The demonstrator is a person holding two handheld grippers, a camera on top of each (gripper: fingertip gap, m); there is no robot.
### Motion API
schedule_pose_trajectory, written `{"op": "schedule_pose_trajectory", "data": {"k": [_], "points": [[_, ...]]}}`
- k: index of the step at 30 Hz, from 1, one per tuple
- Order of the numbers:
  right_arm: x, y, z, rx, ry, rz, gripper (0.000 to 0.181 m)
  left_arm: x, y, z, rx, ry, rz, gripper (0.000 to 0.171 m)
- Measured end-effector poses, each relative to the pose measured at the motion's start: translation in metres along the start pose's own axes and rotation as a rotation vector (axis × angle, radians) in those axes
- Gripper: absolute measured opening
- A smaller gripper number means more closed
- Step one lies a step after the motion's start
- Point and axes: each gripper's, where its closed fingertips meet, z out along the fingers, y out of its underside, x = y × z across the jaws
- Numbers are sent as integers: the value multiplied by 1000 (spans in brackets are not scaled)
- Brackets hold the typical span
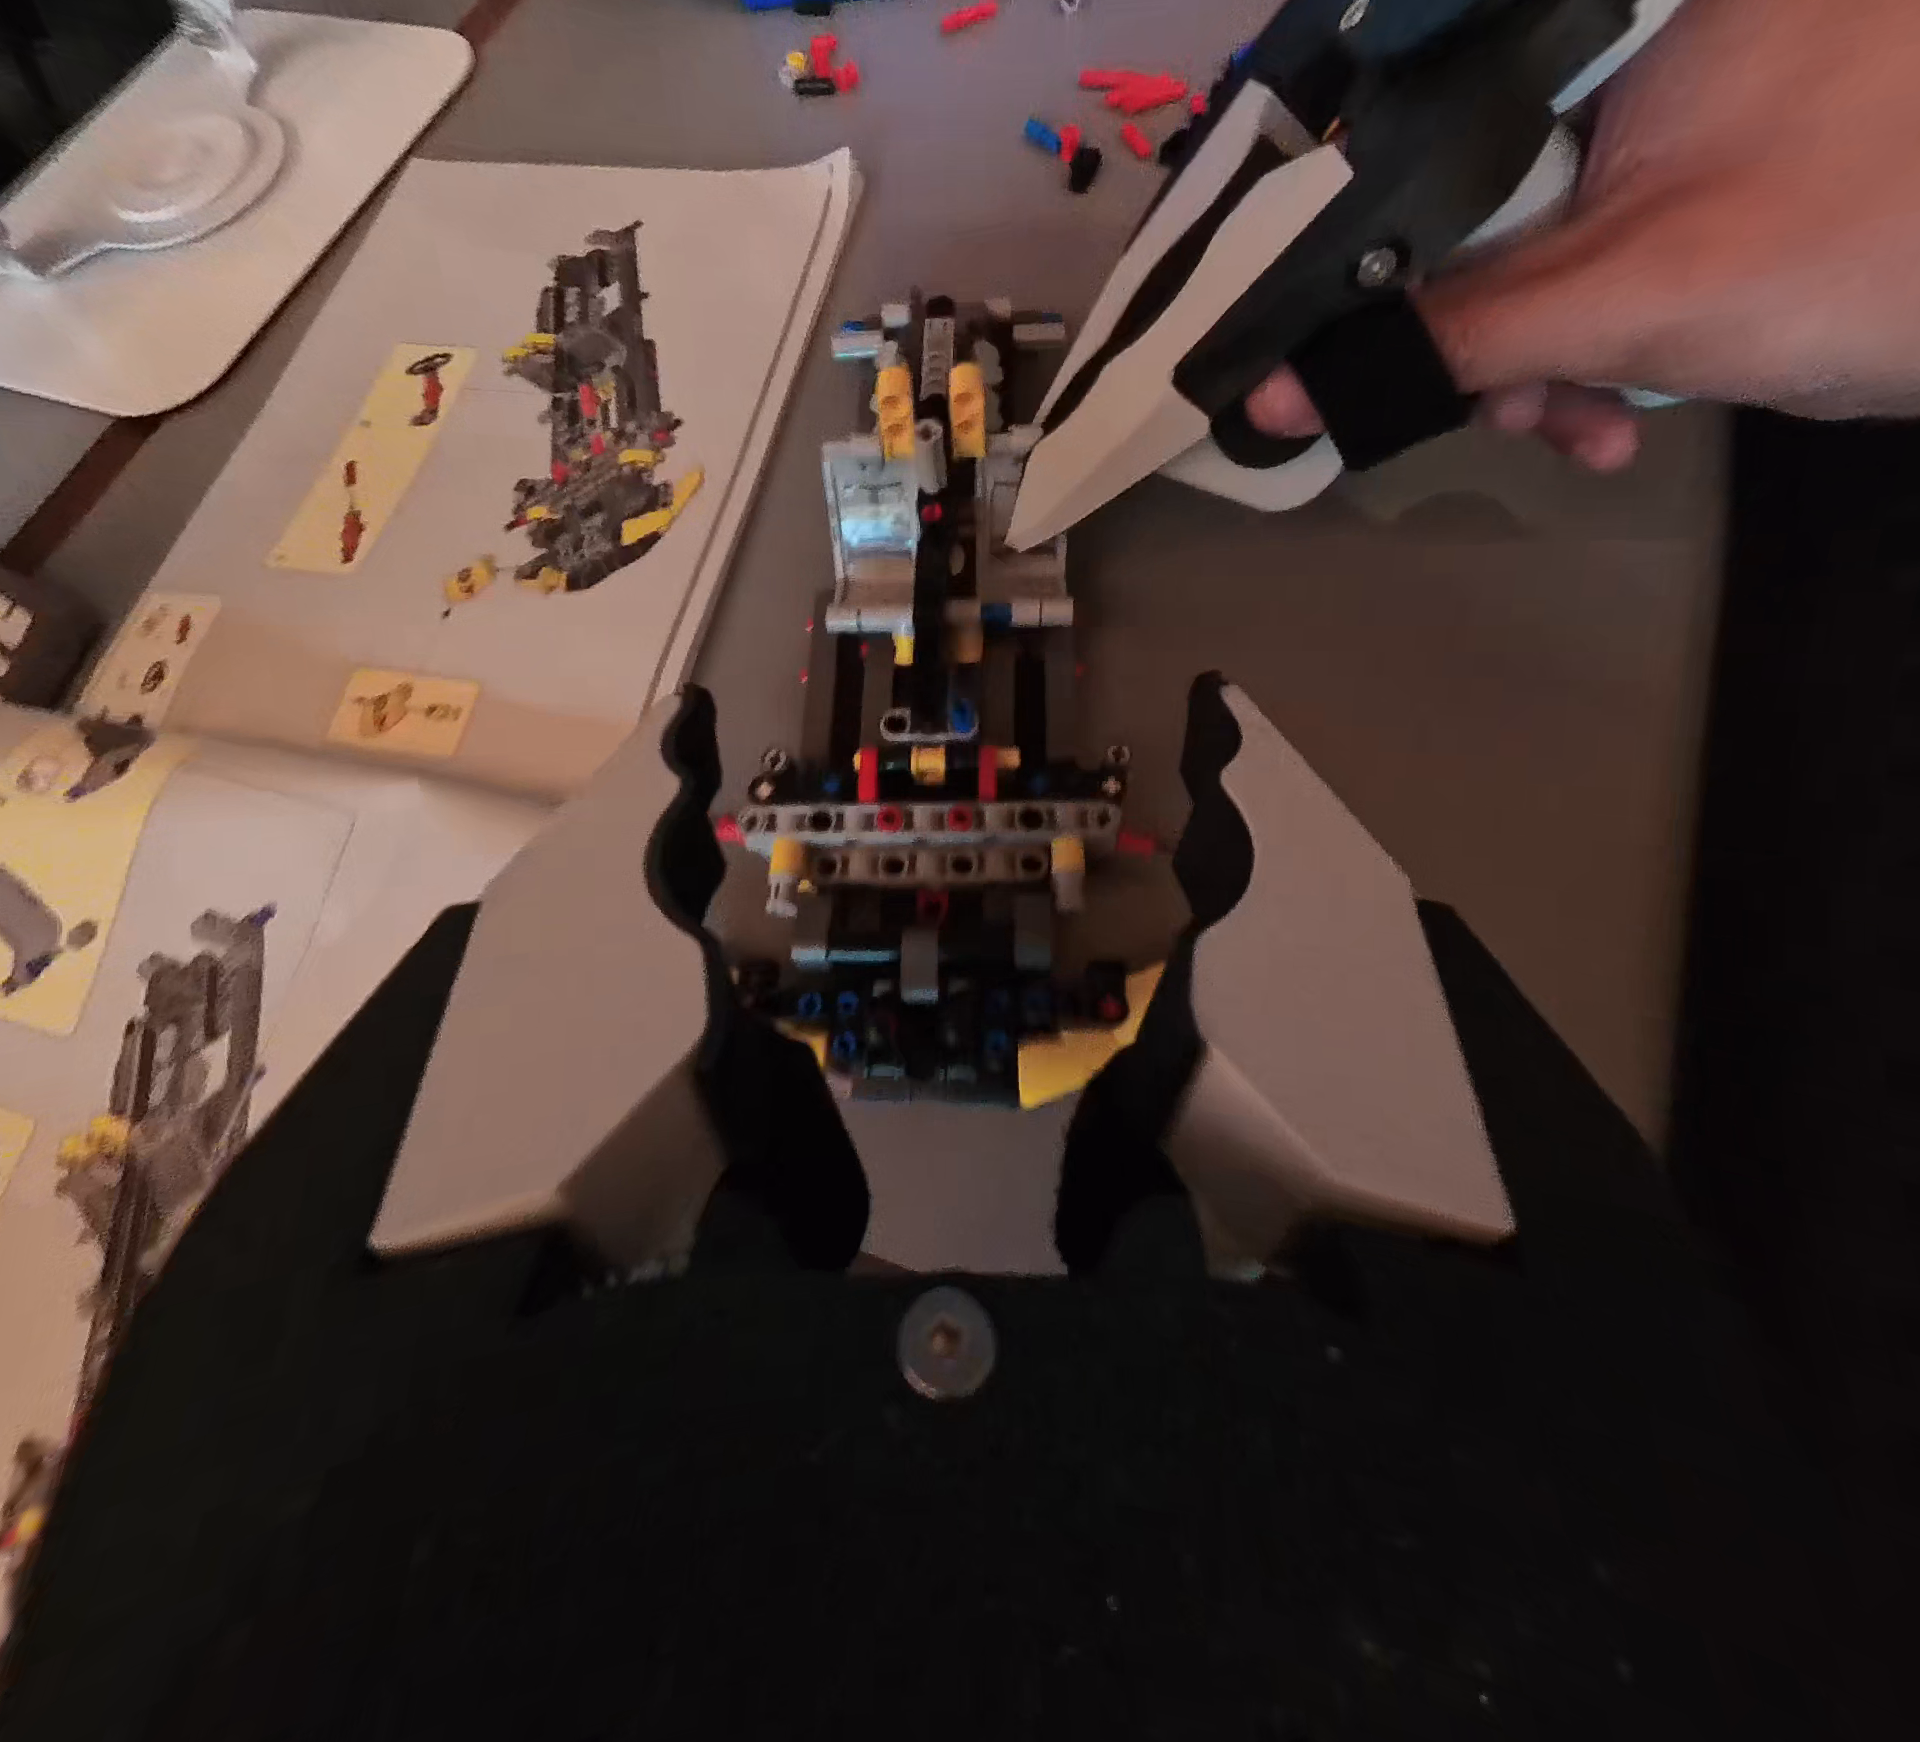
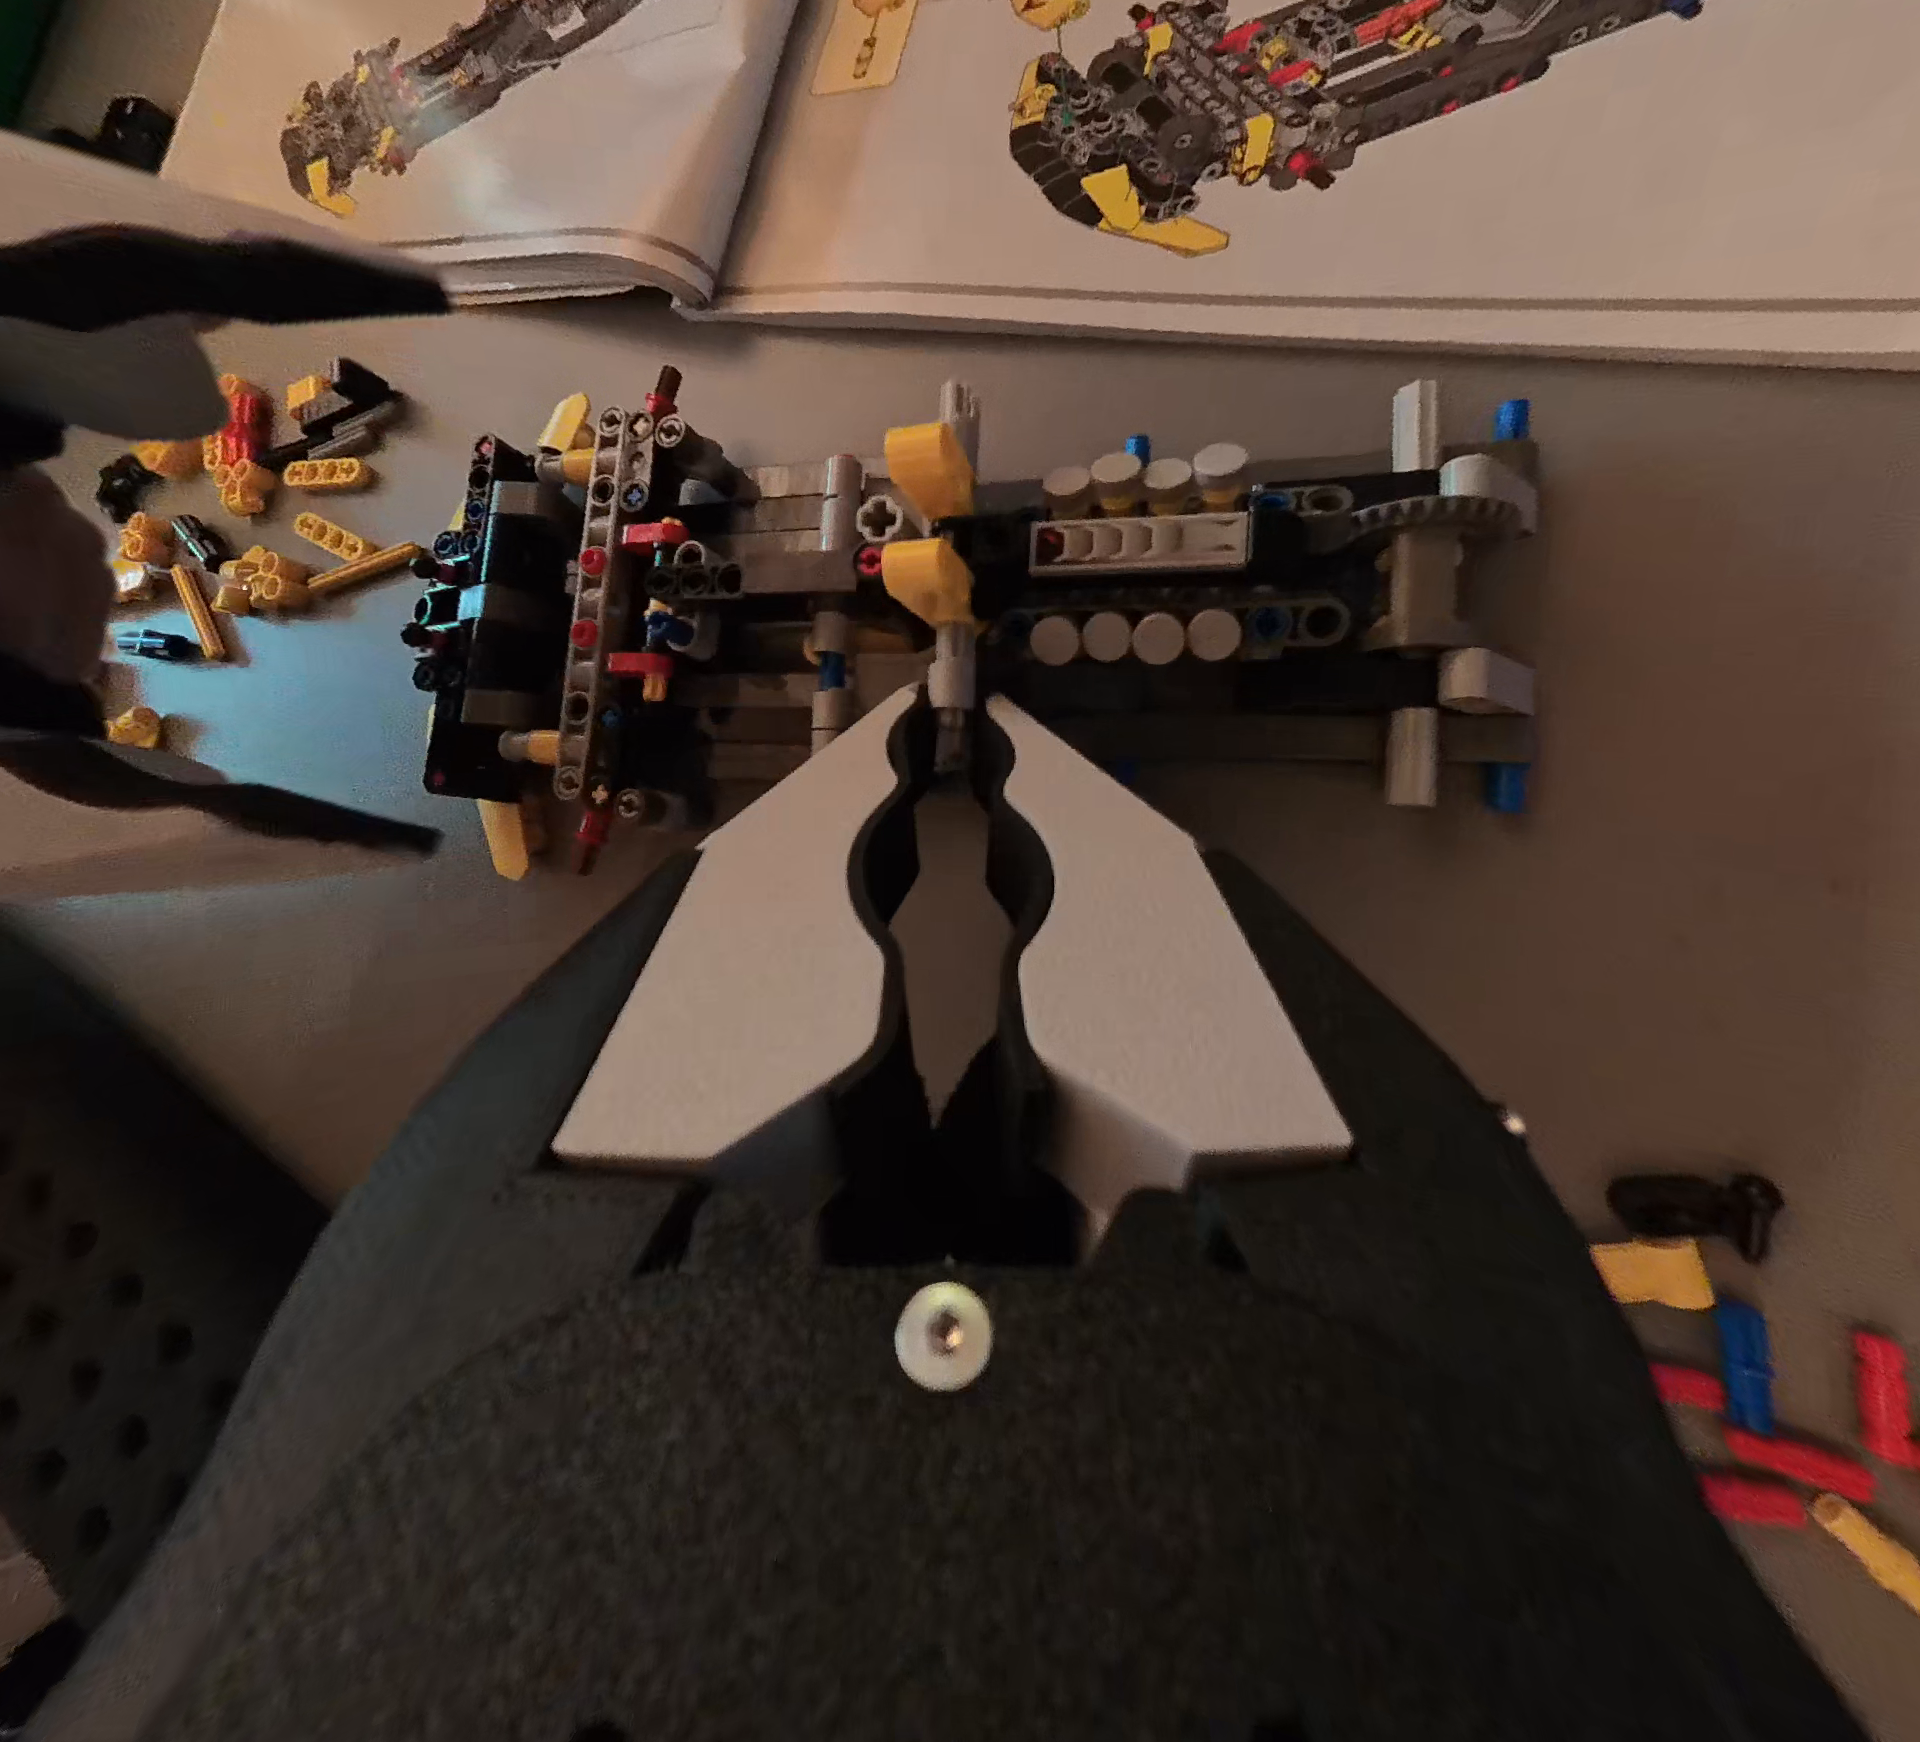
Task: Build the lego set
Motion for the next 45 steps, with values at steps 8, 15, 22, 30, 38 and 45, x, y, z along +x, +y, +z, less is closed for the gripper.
{"op": "schedule_pose_trajectory", "data": {"k": [8, 15, 22, 30, 38, 45], "points": [[0, -2, 1, -12, -18, 5, 4, -3, 9, 61, -227, 60, 4, 90], [-2, -2, 2, 1, -81, 43, 5, -1, 8, 68, -226, 76, -30, 63], [-9, 11, -2, -1, -236, 114, 9, 2, 8, 68, -219, 103, -16, 62], [-11, 14, 2, -15, -342, 217, 2, 4, 9, 68, -232, 93, 37, 62], [-10, 13, 2, -17, -289, 189, 2, 3, 9, 68, -246, 104, 36, 62], [-10, 14, -1, -8, -333, 225, 3, 6, 7, 69, -246, 133, -25, 61]]}}
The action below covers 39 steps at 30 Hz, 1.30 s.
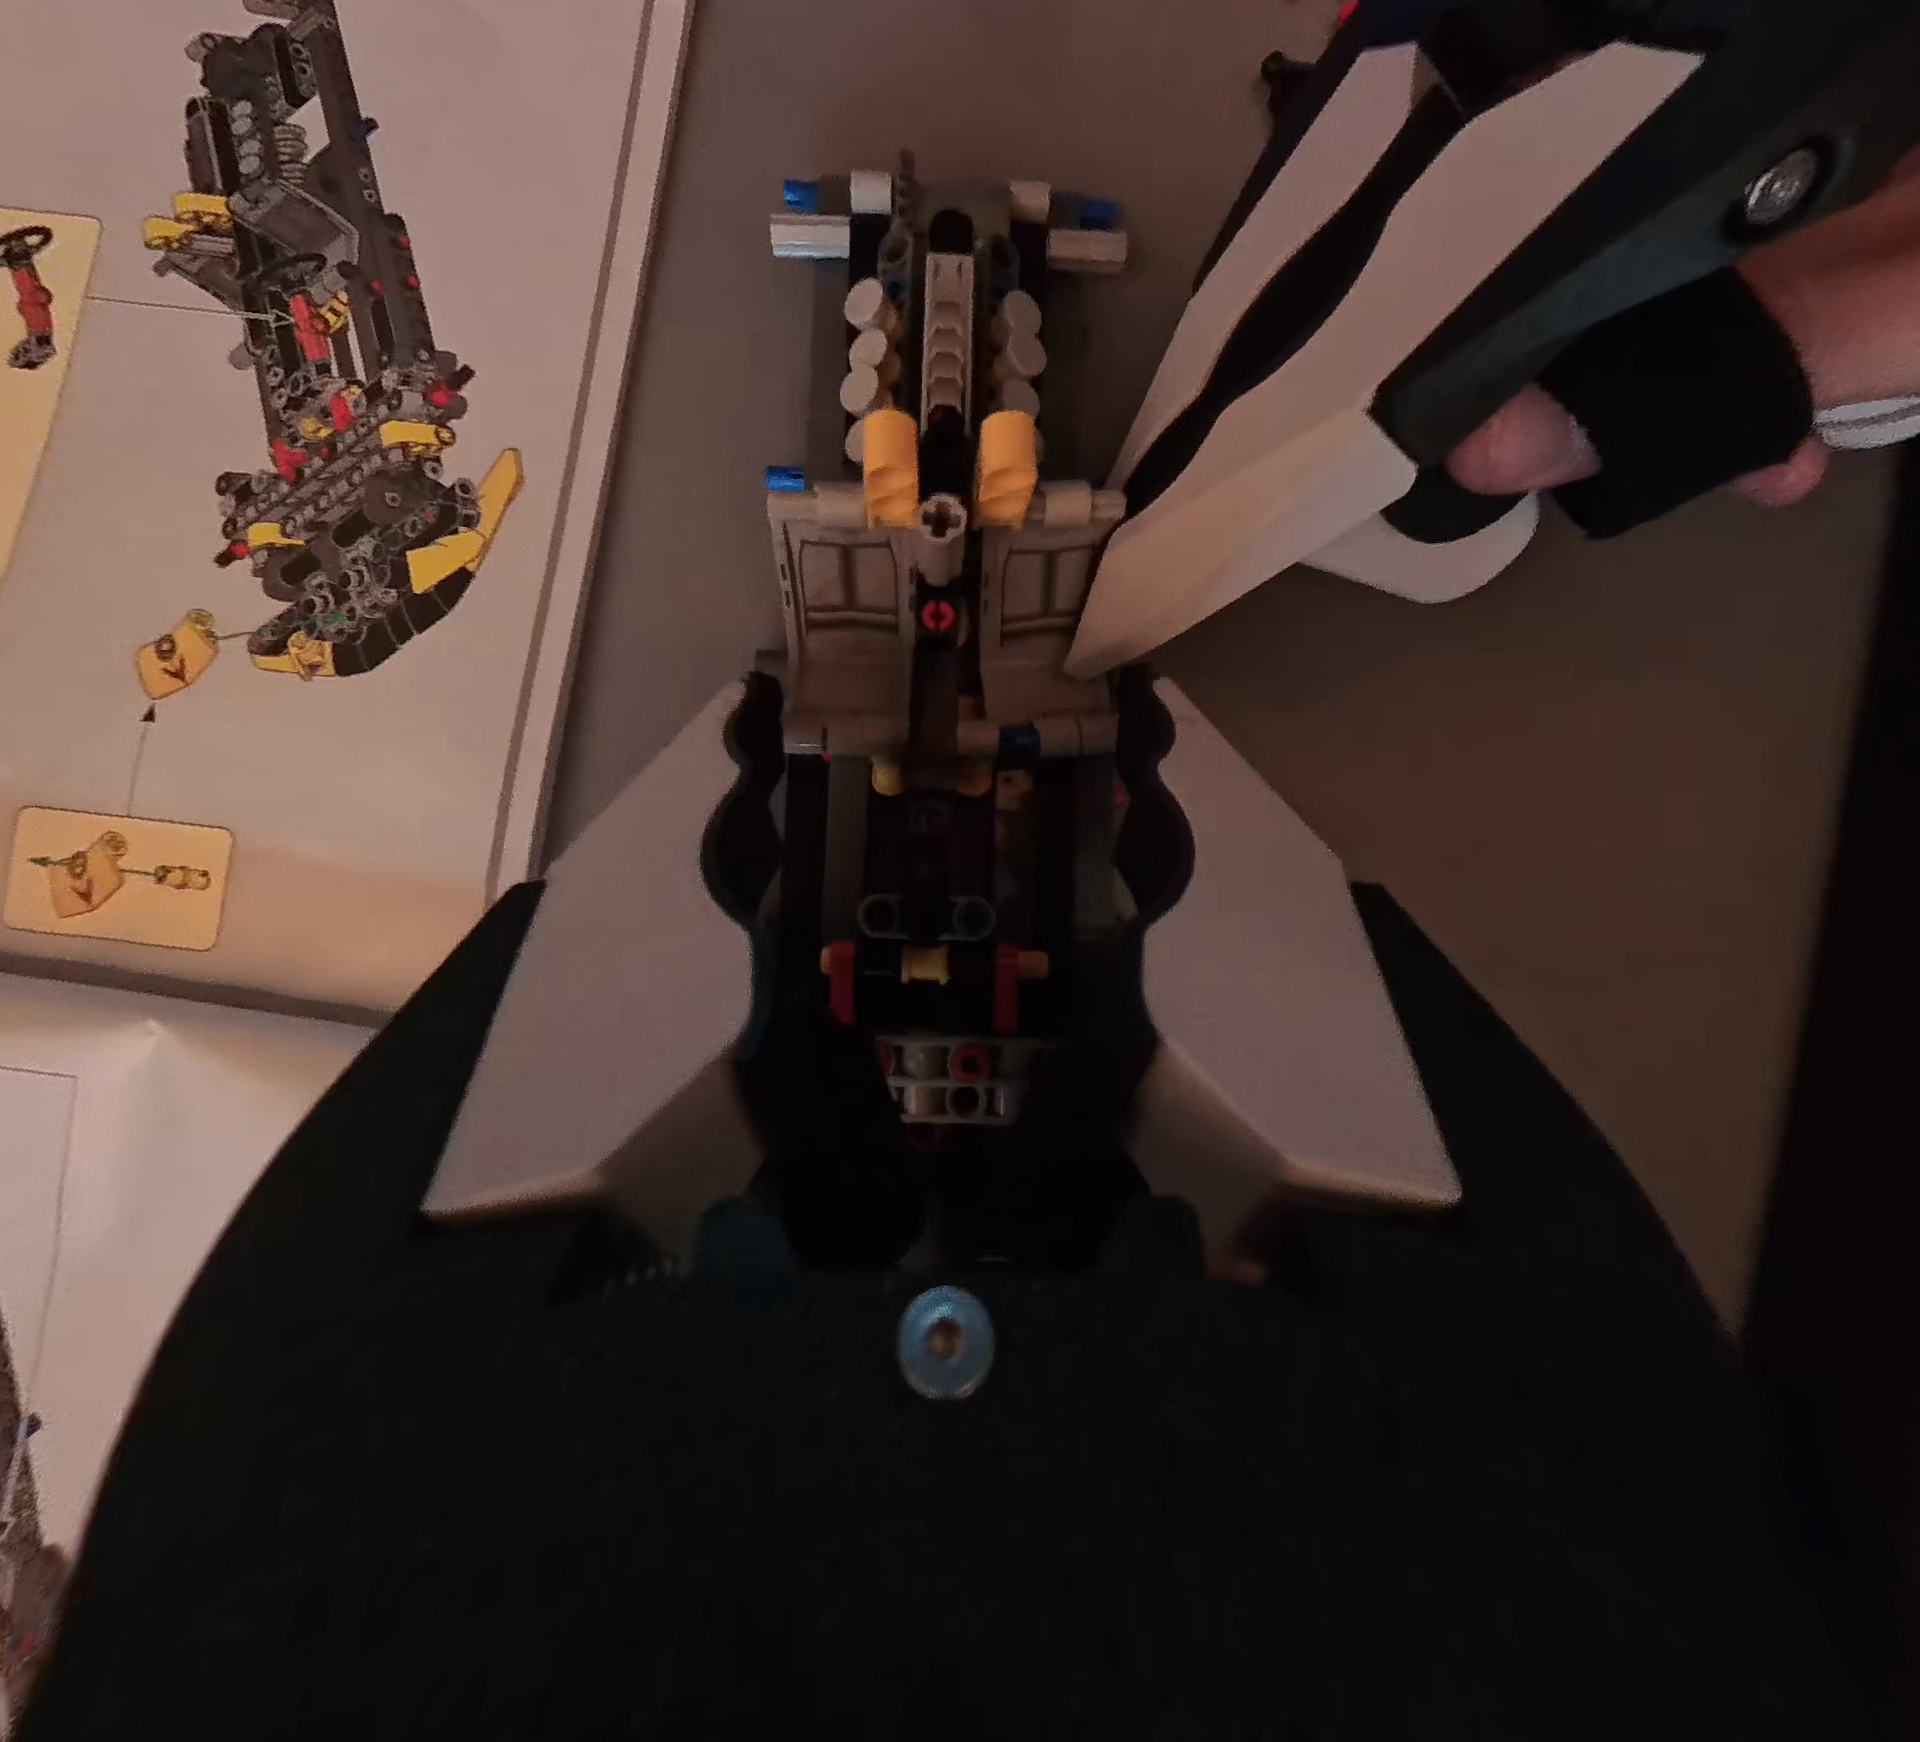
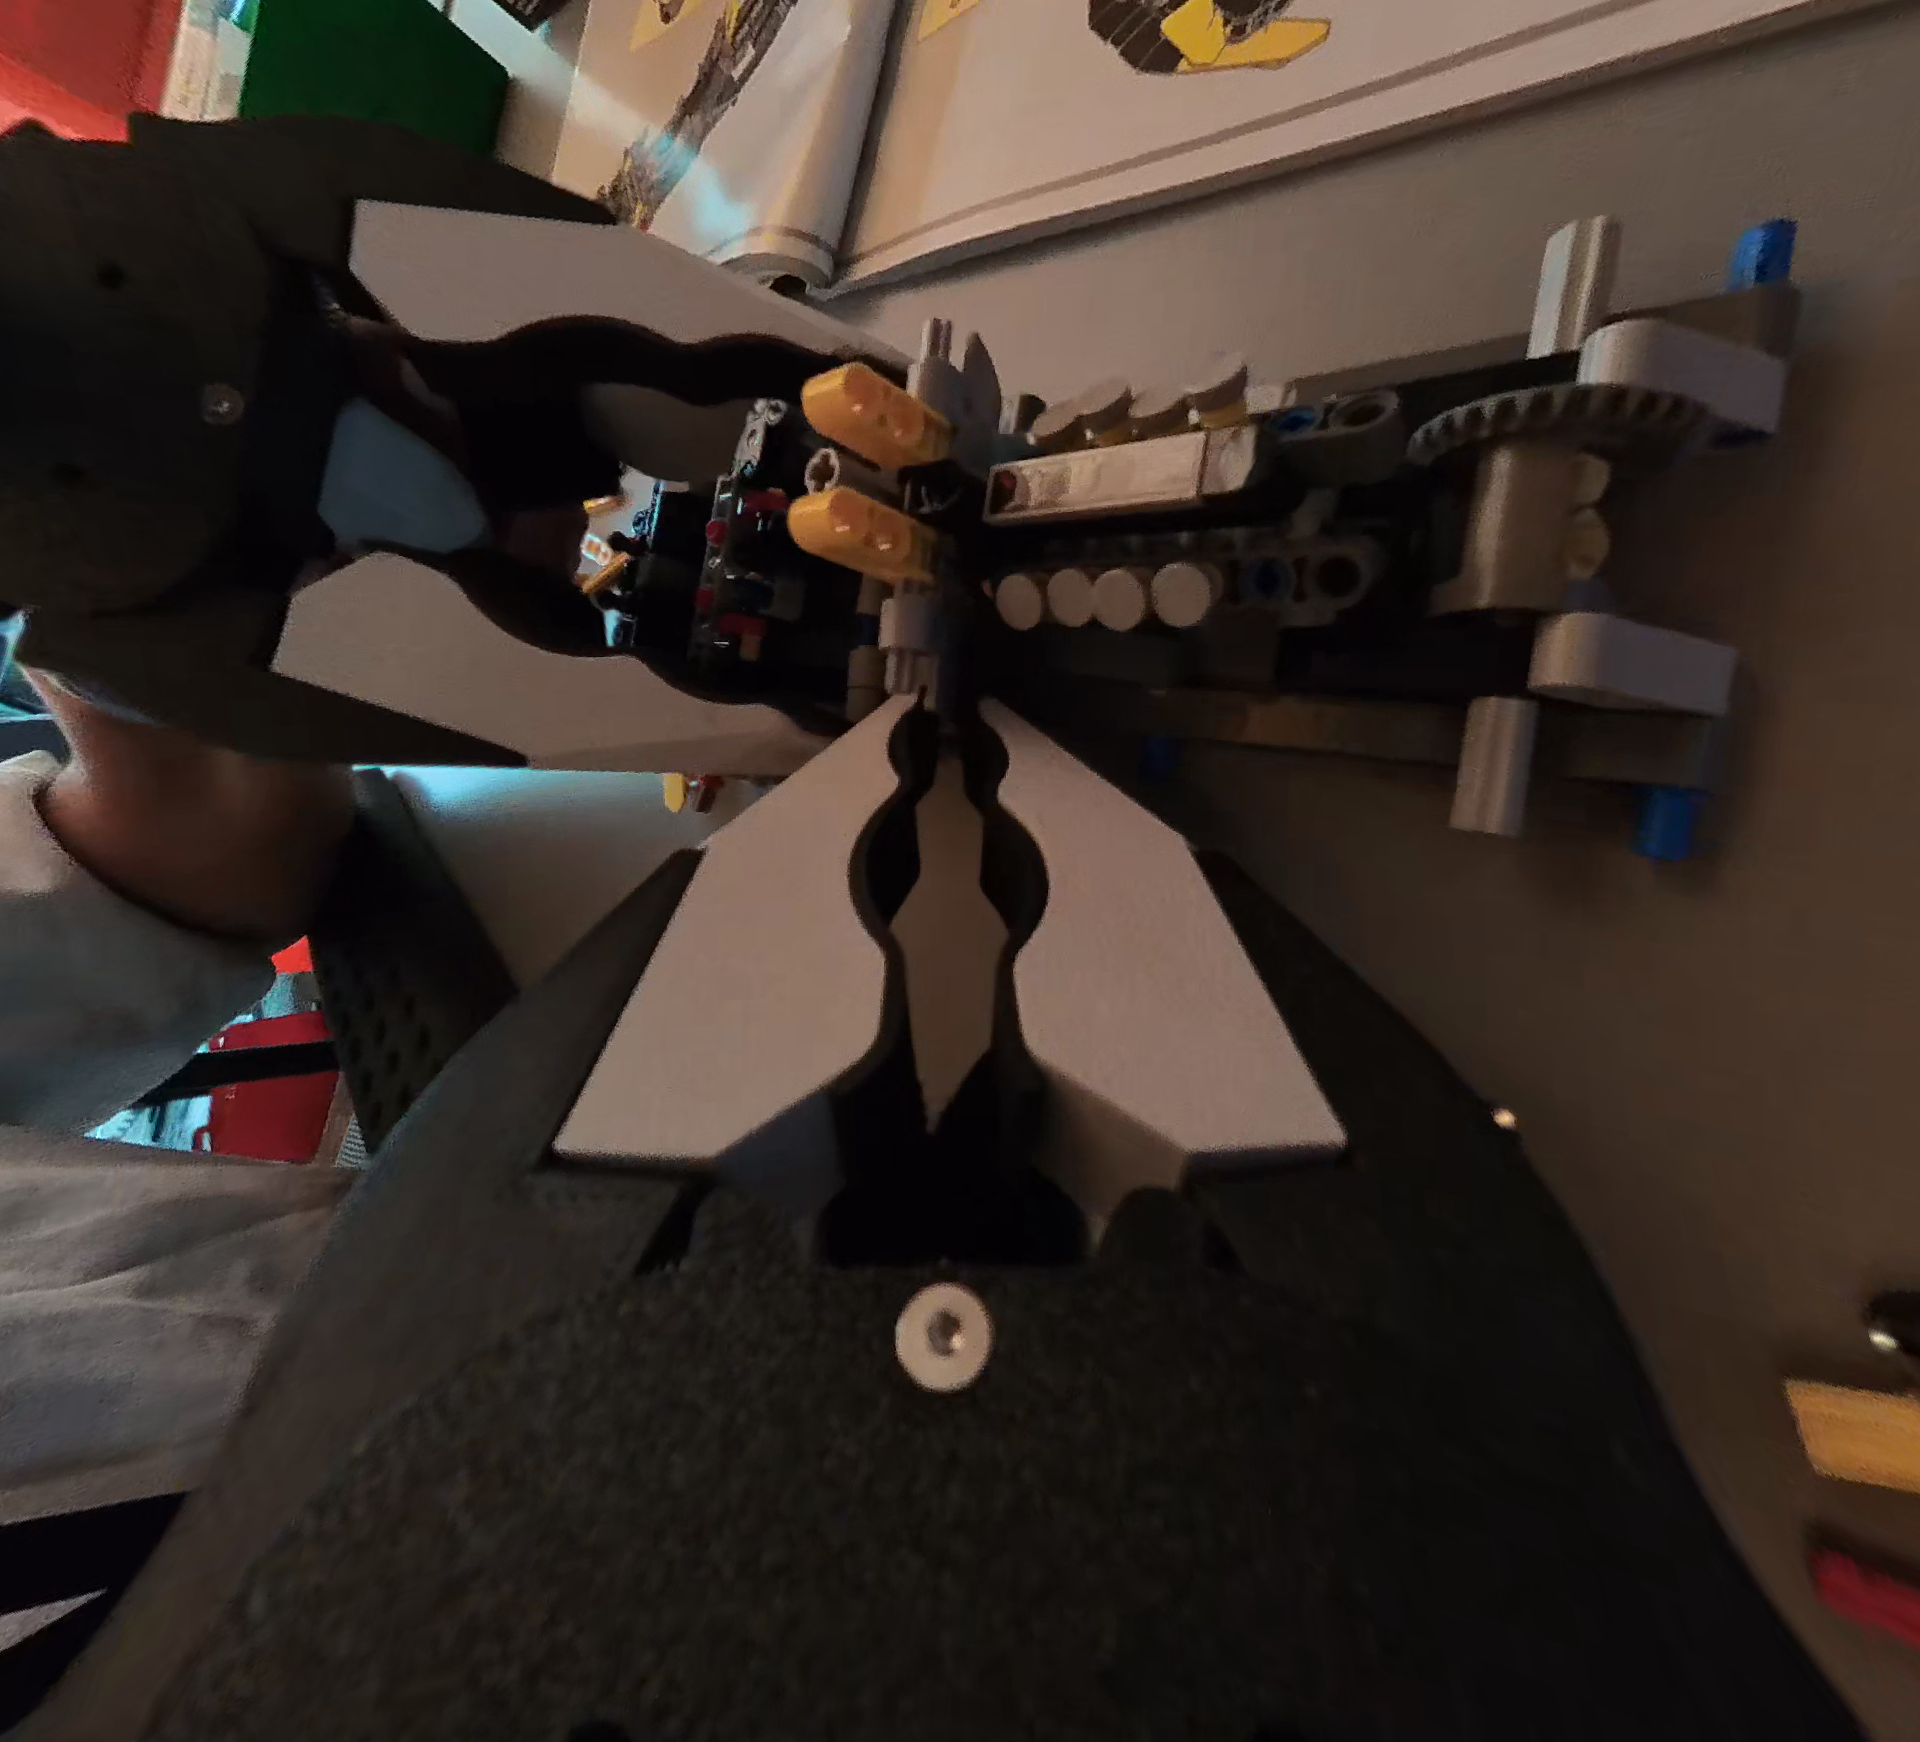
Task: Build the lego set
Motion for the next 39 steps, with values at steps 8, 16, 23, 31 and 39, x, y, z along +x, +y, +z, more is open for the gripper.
{"op": "schedule_pose_trajectory", "data": {"k": [8, 16, 23, 31, 39], "points": [[-3, 1, 4, 1, 9, -30, 2, -2, 6, -25, 6, 11, 20, 48], [-5, 0, 5, 19, 10, 2, 3, -3, 20, -15, -23, -44, 116, 14], [-2, 6, -3, 28, 17, -24, 19, -5, 18, -13, 15, -32, 85, 11], [-24, 4, -24, 126, 357, -683, 24, -4, 16, -13, 40, 6, 20, 10], [-21, 4, -2, 60, 601, -1056, 17, -4, 17, -13, 43, 16, 17, 10]]}}
